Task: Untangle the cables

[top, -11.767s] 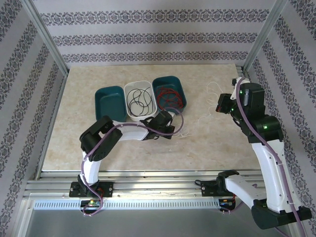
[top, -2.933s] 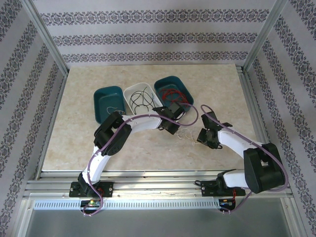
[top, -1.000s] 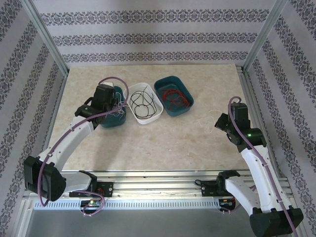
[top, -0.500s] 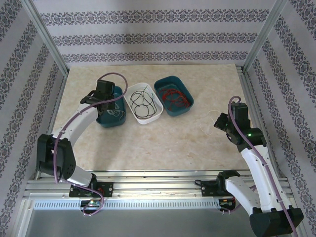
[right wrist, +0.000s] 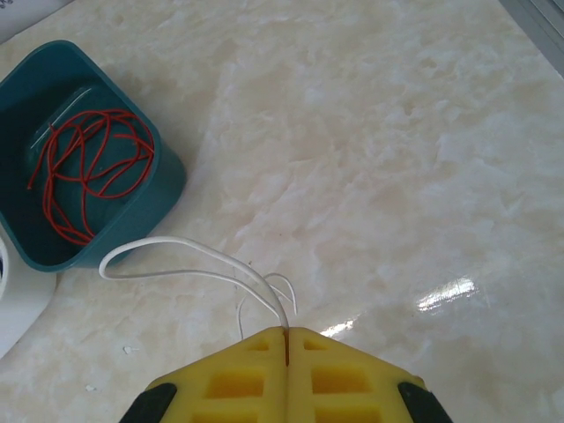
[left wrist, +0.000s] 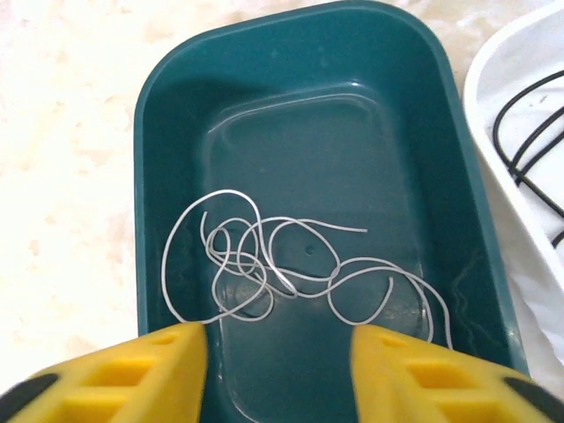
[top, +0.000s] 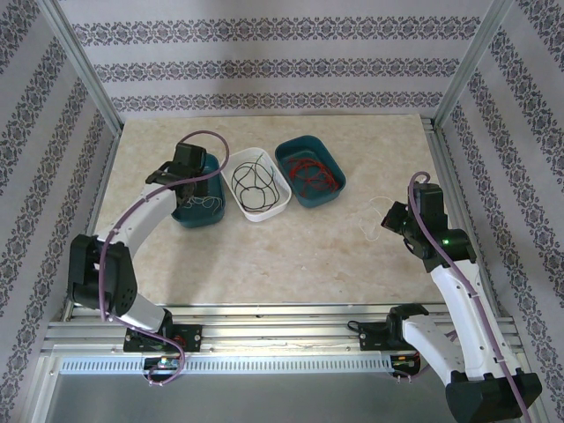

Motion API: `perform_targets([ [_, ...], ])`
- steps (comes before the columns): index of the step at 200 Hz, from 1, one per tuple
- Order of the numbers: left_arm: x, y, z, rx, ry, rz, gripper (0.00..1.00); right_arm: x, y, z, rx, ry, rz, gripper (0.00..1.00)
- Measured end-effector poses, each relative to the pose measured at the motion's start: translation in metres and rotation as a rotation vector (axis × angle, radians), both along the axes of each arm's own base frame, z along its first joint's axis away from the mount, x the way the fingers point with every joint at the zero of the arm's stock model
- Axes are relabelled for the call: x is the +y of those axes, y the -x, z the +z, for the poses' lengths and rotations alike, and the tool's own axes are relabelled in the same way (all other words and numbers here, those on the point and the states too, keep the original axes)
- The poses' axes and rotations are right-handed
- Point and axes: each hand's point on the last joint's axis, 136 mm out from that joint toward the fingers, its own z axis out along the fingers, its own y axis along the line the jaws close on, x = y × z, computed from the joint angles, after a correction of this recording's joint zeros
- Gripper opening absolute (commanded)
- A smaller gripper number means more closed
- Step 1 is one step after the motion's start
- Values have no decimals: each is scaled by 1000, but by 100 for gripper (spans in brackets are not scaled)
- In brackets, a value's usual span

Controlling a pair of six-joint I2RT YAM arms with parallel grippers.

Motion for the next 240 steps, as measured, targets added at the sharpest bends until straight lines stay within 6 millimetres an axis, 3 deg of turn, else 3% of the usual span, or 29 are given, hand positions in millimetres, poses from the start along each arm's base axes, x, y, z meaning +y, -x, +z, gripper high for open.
perform_targets([
  [38,-20,6,38,-130,134,-70,66,5,-3,4,-19,-21,18,0],
  [63,-51,10,55,-212,281,-172,67,10,-6,6,-33,-44,35,0],
  [104,-141,27,54,-255,516,-447,71,28,-8,16,-73,-121,108,0],
  [146,-246,57,77,-284,626,-788,71,57,-9,35,-137,-245,218,0],
  [175,-300,73,90,-315,668,-960,70,82,-7,43,-157,-301,305,0],
  [204,-333,77,93,-329,635,-1077,70,104,-3,45,-149,-328,379,0],
  [240,-350,79,94,-348,566,-1162,68,127,-2,48,-135,-335,455,0],
])
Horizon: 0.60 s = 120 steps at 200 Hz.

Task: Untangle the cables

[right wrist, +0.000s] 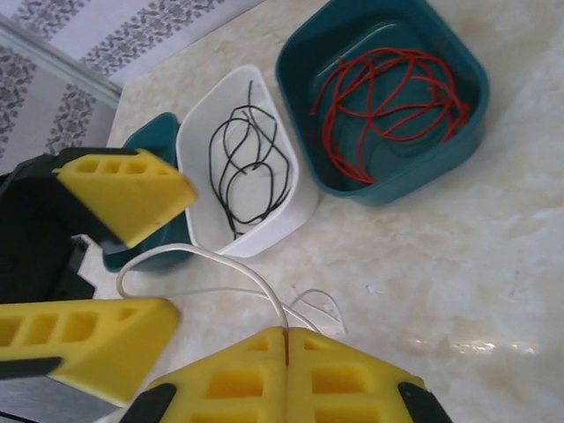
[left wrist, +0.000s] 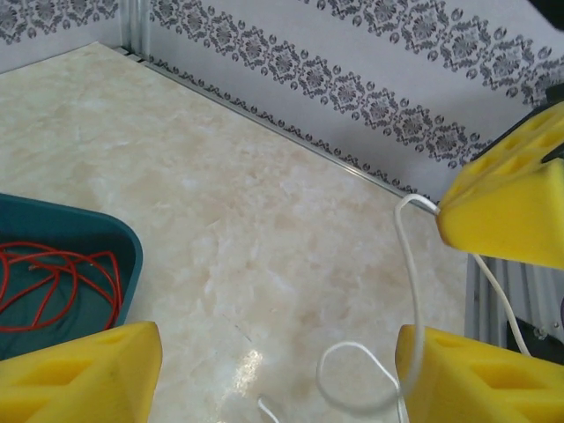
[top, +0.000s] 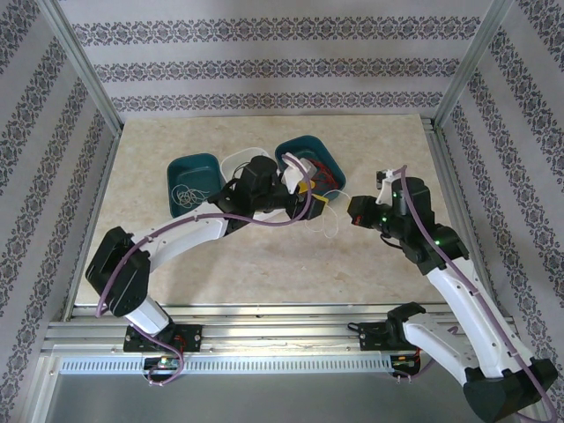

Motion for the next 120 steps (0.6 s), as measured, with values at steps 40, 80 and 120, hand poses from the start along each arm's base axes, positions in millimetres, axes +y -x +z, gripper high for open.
perform_targets([
  [40,-2,4,-5,-20,-32,-30,33,11,-2,13,-36,-10,30,0],
  [80,-2,6,-10,-27,-59,-32,0,12,-5,16,-44,-3,26,0],
  [120,17,-6,-10,-40,-120,83,0,15,-7,13,-43,19,37,34],
])
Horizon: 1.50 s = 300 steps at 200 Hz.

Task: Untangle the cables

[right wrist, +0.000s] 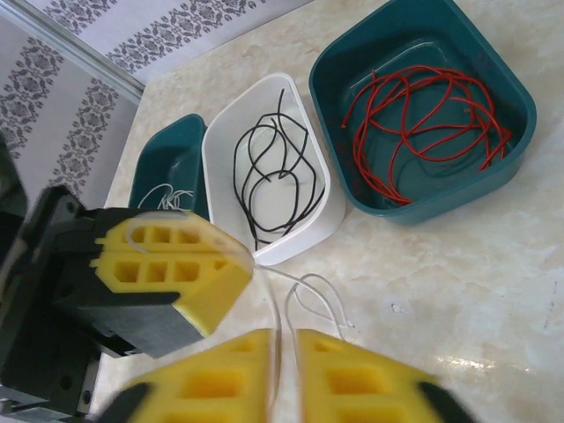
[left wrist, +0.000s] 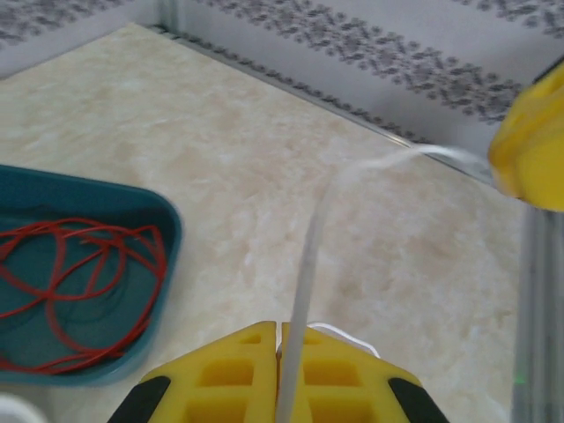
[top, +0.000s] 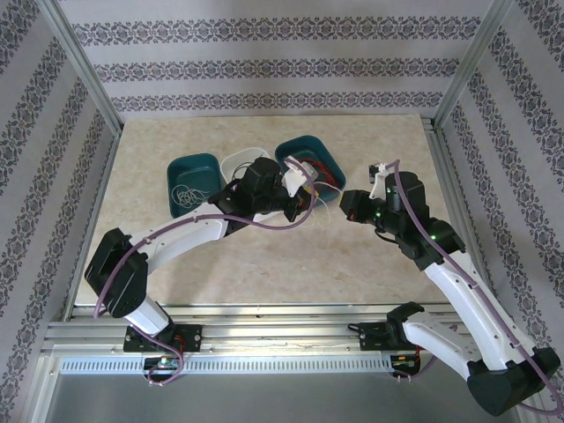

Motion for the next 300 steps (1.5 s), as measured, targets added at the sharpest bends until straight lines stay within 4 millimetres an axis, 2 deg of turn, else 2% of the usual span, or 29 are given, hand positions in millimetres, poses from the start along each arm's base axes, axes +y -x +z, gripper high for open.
perform_targets([
  [17,18,-8,9,-8,-29,81,0,3,-1,2,-14,20,17,44],
  [38,55,-25,27,-21,-39,208,0,4,-5,4,-30,47,21,46],
  [63,122,-52,50,-32,-37,416,0,7,-15,1,-31,99,28,46],
  [90,186,-70,68,-43,-44,598,0,15,-28,-10,-8,171,43,46],
  [112,218,-81,81,-64,-52,694,0,22,-42,-21,20,237,47,45],
  [133,243,-90,81,-65,-68,766,0,26,-56,-32,44,285,48,45],
  [169,279,-110,55,-11,-120,863,0,34,-76,-42,74,342,50,45],
  [201,301,-120,36,35,-145,921,0,38,-96,-48,93,400,42,44],
  [221,312,-126,22,72,-151,957,0,43,-107,-59,113,437,51,44],
  [241,323,-129,-2,128,-161,998,0,50,-119,-75,145,478,67,44],
  [265,334,-133,-40,217,-189,1042,0,56,-133,-95,187,526,81,44],
  [300,337,-131,-85,322,-222,1067,0,68,-147,-116,232,561,102,45],
])
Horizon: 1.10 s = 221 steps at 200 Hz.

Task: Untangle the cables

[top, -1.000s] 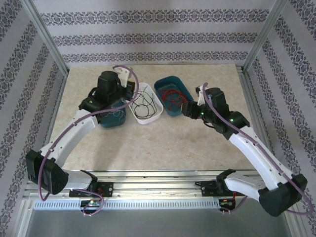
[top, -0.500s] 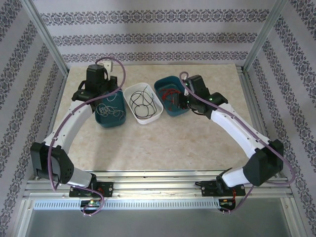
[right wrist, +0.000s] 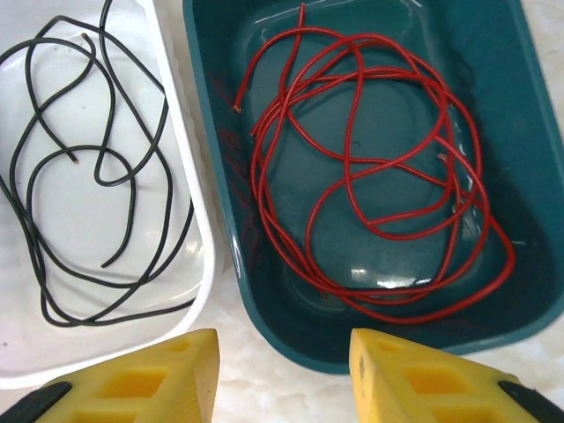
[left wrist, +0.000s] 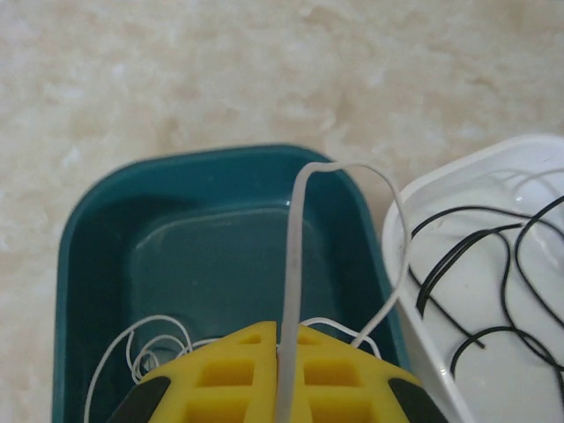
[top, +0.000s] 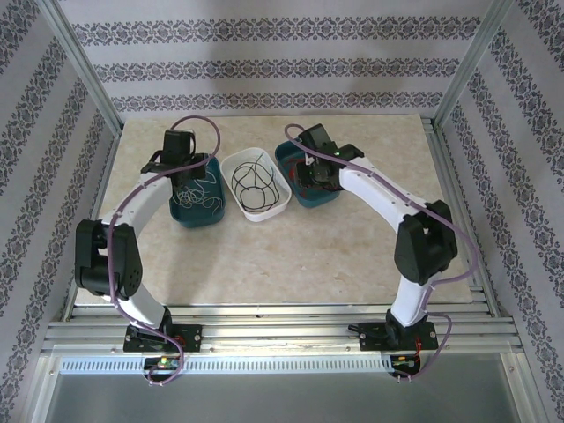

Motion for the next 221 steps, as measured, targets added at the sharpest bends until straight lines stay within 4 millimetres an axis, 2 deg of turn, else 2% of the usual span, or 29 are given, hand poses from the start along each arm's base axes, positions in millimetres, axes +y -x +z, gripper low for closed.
perform_targets([
  [24,1,3,-15,34,12,18,0,7,-10,-8,15,7,2,45],
  [58,1,3,-23,52,23,31,3,14,-23,-21,38,19,-2,45],
  [98,0,5,-34,78,35,38,28,19,-28,-42,80,32,-1,46],
  [135,1,10,-37,90,41,48,47,26,-31,-51,108,14,1,48],
  [155,3,14,-29,82,35,52,61,30,-32,-56,121,-3,0,48],
  [163,4,15,-24,72,32,56,69,32,-33,-58,127,-8,0,48],
  [194,14,20,-1,24,-16,86,88,39,-32,-66,149,-23,0,48],
  [221,29,22,2,20,-57,131,95,46,-33,-72,161,-34,1,46],
])
